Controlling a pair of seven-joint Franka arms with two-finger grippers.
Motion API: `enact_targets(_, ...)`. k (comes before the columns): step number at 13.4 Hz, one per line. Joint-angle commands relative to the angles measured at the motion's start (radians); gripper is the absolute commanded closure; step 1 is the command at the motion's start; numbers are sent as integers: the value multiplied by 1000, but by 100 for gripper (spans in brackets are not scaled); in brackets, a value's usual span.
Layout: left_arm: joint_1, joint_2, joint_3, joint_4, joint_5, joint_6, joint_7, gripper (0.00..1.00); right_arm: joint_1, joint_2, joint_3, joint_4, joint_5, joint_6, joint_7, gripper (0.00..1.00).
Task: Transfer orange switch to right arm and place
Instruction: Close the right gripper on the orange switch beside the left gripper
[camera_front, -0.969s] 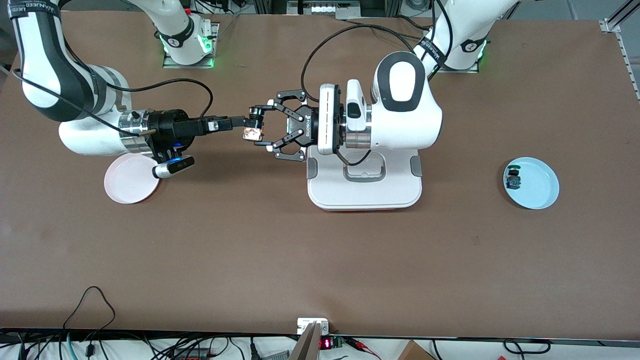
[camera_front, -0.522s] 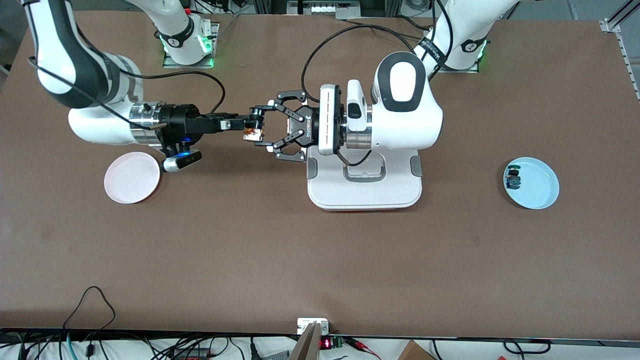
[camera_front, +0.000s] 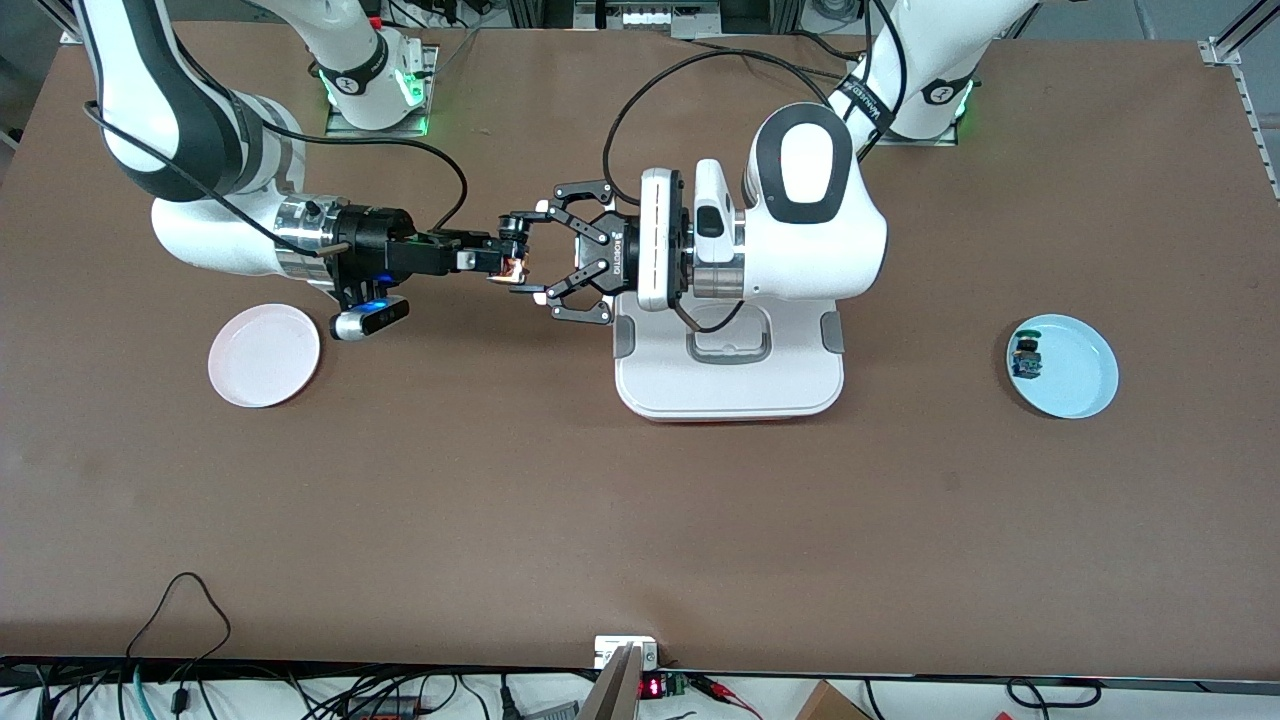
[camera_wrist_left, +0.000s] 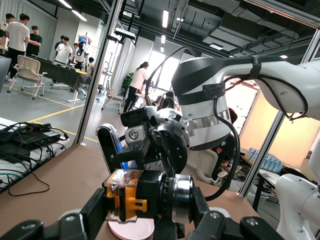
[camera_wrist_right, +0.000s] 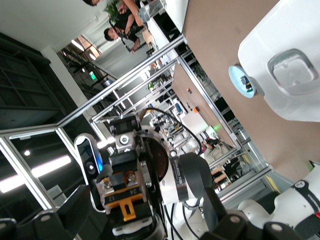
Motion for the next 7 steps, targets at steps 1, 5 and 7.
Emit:
enact_targets(1, -2, -8, 2, 7, -27, 8, 5, 100, -1, -49, 5, -33, 24, 23, 6, 3)
enact_targets(5, 0, -9, 1, 7, -27, 8, 5, 100, 1, -55, 17, -33, 24, 17, 8, 3)
enact_targets(7, 1, -9, 2, 7, -27, 8, 5, 100, 1, -55, 19, -33, 24, 14, 8, 3)
